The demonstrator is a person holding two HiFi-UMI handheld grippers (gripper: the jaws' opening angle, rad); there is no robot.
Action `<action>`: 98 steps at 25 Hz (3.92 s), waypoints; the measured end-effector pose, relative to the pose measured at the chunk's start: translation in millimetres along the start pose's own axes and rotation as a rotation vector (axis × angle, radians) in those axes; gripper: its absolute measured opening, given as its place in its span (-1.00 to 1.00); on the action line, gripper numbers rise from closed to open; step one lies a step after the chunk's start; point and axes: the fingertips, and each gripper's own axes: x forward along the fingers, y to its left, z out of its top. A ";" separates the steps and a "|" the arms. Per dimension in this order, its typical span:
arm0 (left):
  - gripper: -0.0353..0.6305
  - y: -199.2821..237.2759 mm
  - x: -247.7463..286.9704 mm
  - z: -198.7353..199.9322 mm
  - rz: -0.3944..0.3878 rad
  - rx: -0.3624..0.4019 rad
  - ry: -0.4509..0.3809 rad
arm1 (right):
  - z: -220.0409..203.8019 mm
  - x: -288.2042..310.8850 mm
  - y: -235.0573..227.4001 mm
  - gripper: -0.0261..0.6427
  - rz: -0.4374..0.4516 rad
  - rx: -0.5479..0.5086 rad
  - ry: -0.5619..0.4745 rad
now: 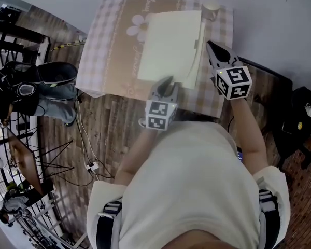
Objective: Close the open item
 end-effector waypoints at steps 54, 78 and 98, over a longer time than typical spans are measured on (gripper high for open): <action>-0.73 3.8 -29.3 -16.8 -0.028 -0.116 0.043 | -115.8 83.1 11.7 -0.92 0.016 0.028 0.337; -0.81 65.2 -198.6 -88.8 0.127 -0.242 -0.007 | -123.1 -68.3 194.5 -0.92 -0.016 0.097 0.248; -0.81 26.1 -313.3 -128.7 0.107 -0.190 -0.046 | -91.7 -181.8 339.1 -0.92 0.068 0.113 0.094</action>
